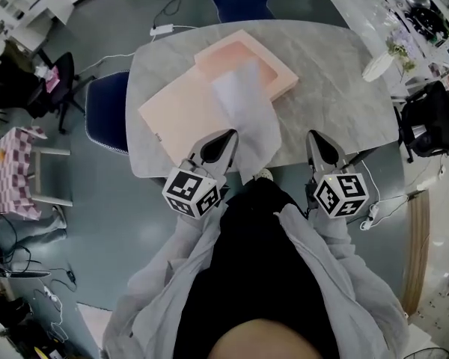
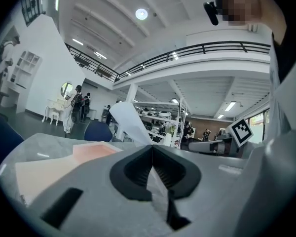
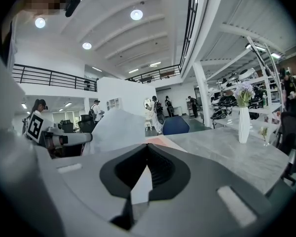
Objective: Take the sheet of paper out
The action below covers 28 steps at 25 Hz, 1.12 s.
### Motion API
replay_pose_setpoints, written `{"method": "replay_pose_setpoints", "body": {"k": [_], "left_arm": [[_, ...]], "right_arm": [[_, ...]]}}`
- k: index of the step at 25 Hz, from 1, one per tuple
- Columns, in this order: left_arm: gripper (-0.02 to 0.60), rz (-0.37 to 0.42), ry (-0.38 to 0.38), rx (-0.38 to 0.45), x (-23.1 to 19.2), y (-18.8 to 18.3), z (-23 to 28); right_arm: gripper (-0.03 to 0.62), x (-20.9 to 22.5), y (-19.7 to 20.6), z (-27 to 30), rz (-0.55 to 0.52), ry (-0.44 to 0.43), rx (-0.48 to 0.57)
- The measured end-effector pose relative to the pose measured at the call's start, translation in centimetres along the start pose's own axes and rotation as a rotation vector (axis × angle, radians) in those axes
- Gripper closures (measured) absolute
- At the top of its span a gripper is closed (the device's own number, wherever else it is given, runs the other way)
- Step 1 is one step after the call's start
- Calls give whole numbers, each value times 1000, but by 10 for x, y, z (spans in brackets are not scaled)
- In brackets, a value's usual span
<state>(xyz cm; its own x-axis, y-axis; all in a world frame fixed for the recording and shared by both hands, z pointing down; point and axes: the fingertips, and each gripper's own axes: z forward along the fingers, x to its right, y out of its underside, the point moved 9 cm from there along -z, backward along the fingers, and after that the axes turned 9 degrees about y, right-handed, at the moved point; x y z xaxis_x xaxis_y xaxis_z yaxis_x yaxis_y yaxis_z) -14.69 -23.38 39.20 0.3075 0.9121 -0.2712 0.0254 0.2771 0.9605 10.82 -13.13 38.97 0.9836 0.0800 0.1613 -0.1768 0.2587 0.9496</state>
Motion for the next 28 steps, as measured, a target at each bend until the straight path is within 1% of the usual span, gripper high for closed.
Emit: {"method": "replay_pose_setpoints", "body": {"k": [4,11,21,28], "left_arm": [[578,9,8,-32,-1,5,6],[578,3,6,-35,-5,4,6],[578,-1,-47,-37,-14,6,3],[578,-5,-59,-36,-17,5,-4]], "right_arm": [[585,-6,3,0,-16,-21,5],[585,-13,6,6,-20,-45,-21],[585,-15,2,16,-28,-81,-31],[585,-20,3,19,-24,-93,-33]]}}
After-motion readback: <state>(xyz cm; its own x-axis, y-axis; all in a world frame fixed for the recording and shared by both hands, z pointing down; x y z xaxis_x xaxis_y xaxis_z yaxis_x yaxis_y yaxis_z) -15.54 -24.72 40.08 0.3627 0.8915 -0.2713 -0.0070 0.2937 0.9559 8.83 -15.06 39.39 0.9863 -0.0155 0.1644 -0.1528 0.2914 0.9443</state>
